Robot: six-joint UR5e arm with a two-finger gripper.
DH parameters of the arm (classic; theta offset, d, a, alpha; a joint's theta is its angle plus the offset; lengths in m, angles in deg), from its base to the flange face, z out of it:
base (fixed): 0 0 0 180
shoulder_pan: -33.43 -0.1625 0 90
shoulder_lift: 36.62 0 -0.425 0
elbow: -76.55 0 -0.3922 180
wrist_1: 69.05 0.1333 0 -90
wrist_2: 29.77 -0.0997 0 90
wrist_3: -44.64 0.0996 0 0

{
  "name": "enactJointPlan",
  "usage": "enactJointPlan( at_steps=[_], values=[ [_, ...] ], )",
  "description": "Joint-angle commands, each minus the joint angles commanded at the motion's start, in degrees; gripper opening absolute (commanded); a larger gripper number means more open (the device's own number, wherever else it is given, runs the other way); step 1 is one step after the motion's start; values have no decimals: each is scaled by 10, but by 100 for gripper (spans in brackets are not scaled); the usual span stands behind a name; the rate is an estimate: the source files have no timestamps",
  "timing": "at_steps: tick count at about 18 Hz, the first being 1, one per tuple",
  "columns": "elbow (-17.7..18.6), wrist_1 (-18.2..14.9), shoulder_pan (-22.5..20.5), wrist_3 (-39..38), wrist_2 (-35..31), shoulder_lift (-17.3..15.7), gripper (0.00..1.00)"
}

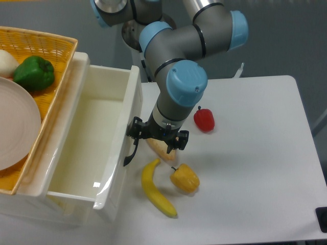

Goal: Slide open the top white drawer

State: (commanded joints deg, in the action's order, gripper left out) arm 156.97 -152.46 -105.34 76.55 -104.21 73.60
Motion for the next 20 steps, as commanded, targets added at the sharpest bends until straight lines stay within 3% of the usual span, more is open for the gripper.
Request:
enactJointPlan(
  at_steps=[20],
  values=[
    [-5, 1, -22, 2, 1, 7, 100]
  ],
)
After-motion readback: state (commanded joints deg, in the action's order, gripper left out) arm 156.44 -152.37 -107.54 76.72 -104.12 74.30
